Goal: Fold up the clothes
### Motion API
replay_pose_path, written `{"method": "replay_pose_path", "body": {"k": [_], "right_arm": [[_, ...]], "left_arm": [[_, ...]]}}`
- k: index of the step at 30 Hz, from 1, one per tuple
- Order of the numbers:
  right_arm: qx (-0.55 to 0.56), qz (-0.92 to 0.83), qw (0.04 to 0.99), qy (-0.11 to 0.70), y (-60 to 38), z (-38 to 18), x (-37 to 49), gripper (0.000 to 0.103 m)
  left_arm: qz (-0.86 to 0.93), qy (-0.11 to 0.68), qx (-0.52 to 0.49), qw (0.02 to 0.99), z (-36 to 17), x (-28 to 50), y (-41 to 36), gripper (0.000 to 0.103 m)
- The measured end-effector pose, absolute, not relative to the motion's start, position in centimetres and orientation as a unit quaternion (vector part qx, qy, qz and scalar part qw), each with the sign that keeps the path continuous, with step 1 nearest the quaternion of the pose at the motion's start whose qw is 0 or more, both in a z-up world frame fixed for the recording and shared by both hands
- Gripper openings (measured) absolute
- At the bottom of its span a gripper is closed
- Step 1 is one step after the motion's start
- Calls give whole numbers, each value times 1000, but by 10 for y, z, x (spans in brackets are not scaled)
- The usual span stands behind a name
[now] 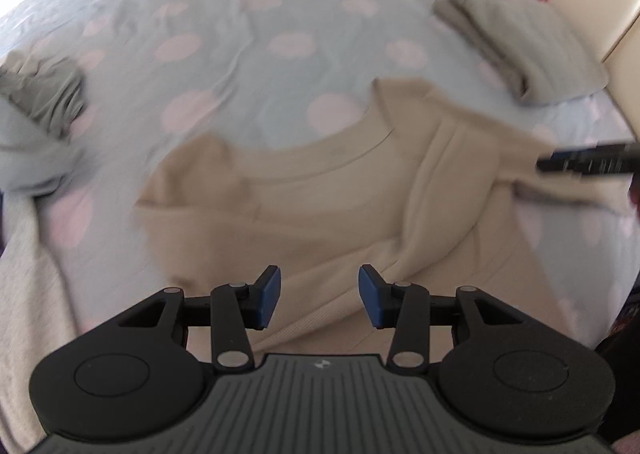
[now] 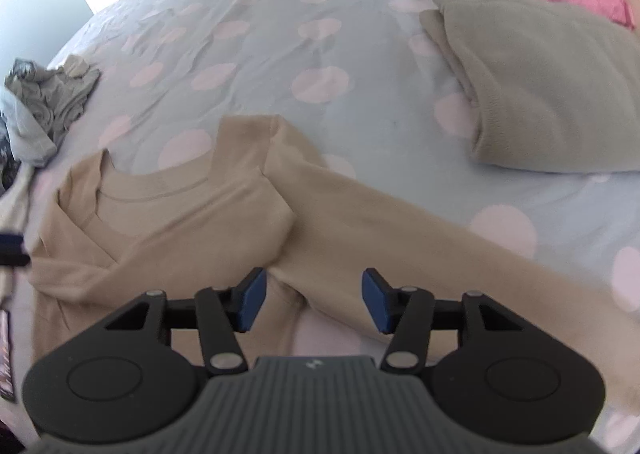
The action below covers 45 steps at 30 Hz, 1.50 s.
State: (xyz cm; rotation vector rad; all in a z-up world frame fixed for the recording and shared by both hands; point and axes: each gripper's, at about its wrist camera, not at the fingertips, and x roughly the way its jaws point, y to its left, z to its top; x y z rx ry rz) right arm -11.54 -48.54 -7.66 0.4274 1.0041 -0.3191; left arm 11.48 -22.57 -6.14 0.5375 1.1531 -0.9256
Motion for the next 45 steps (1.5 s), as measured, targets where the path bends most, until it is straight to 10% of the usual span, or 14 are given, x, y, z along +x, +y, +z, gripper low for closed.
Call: {"method": "replay_pose_path", "body": {"k": [14,18,45], "right_arm": [[215,-148,822,507,-473,-110,-2,44],[212,-132,816,521,-465,-114,-4,4],[129,5,770,624,-407,-133,-168,5]], "left_arm": [[-392,551,231,699,-117,148,-188,41],[-393,550,232,699,-118,147,-189,42],[-327,549,226,736,-109,139,-182,46]]}}
